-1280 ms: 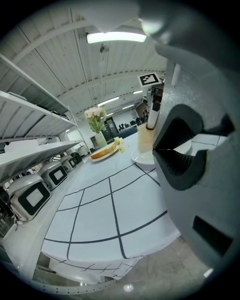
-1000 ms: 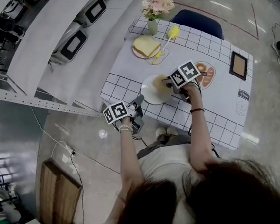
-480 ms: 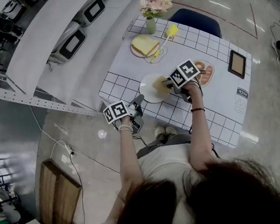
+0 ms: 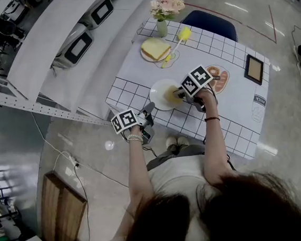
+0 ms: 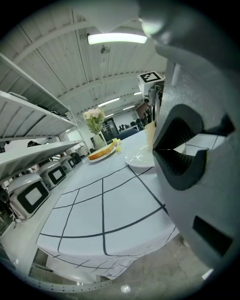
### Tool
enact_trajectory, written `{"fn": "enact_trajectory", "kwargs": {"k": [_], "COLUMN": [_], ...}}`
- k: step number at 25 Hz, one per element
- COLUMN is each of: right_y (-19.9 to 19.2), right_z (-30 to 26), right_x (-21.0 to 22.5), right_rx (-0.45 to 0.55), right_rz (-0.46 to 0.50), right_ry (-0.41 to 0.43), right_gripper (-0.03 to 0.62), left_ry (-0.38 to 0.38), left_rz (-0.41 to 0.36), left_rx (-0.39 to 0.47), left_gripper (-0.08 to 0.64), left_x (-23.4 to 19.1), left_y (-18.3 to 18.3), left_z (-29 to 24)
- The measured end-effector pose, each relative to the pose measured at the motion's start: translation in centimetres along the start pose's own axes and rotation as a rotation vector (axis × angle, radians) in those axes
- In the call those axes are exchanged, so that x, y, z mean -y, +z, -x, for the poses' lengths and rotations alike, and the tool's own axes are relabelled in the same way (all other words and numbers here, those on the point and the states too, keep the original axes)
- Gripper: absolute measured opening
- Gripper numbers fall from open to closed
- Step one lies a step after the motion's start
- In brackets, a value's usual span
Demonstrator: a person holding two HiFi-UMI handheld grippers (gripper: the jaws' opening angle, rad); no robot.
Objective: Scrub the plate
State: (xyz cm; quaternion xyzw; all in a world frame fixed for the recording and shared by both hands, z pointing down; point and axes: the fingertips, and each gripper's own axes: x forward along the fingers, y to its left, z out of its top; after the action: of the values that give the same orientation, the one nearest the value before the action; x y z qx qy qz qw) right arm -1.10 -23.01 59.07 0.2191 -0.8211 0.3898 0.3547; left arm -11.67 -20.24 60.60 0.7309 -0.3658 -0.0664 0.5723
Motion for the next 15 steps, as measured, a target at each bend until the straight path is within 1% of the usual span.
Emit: {"fn": "enact_trajectory", "kwargs": {"k": [5,15], "right_y": [-0.5,-0.8], "right_z": [-0.2,-1.1], "right_x": [-0.5,-1.9], "right_rx": [-0.016,-0.05], "right_rz": [-0.008,0.004], "right_ry": [0.034,0.09], "right_gripper": [0.08,0.08], "left_ry": [0.001,0.005], "left_rz": [0.005,0.008], "left_rx": [0.005,0.01], "left_gripper": [0.011,0.011], "left_x": [0.0,-0.1], "left_y": [-0.1,-0.2], "left_z": [0.0,0.1]}}
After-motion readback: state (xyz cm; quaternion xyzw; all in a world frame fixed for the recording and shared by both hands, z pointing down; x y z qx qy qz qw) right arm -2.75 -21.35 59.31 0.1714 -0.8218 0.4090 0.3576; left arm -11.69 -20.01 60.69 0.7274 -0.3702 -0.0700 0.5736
